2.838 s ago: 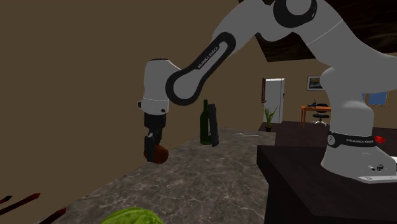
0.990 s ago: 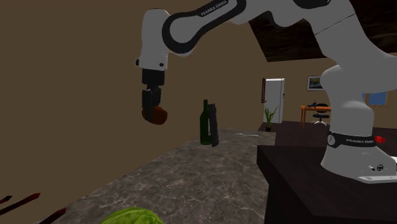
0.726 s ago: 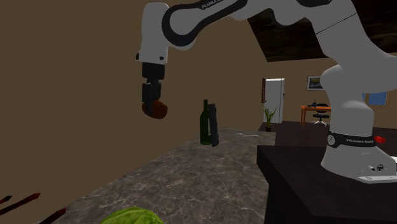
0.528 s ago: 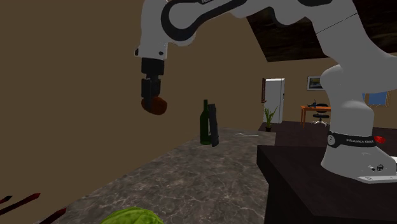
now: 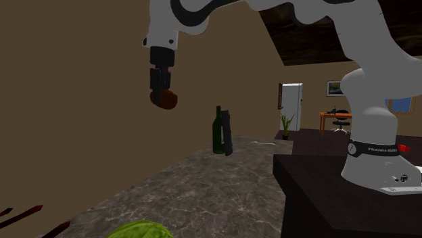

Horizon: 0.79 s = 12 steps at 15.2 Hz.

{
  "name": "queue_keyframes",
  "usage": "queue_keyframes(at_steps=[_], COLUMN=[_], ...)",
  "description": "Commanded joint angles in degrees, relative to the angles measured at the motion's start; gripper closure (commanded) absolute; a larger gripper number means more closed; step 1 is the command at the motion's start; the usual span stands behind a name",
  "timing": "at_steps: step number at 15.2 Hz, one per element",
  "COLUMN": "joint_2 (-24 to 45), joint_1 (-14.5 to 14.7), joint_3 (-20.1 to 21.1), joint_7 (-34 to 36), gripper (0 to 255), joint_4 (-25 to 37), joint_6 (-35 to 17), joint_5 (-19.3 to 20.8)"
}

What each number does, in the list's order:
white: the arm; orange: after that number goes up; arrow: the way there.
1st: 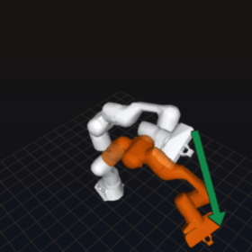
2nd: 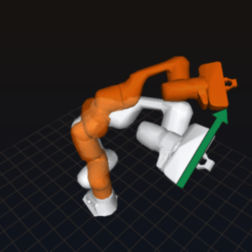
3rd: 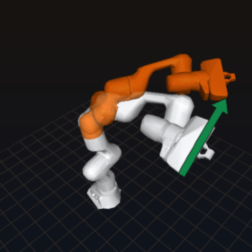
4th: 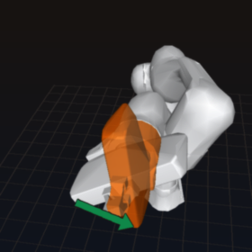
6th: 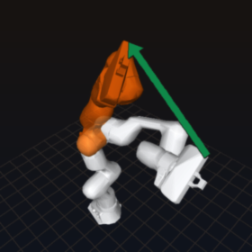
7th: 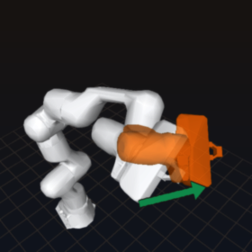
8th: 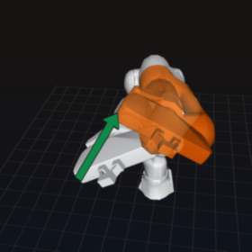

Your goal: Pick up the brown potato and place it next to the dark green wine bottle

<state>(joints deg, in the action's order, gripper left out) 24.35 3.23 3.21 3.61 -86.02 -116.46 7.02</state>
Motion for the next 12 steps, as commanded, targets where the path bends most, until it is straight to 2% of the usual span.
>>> queue_keyframes(at_steps=[1,9,12], joint_2=[-0.20,-0.81,-5.54], joint_1=[-0.06,0.02,-2.37], joint_3=[0.00,0.08,-0.62], joint_7=[-0.25,-0.76,-3.67], gripper=[255,255,255], joint_4=[1.26,5.99,-1.09], joint_6=[1.48,6.80,4.18], joint_5=[-0.10,-0.34,-1.10])
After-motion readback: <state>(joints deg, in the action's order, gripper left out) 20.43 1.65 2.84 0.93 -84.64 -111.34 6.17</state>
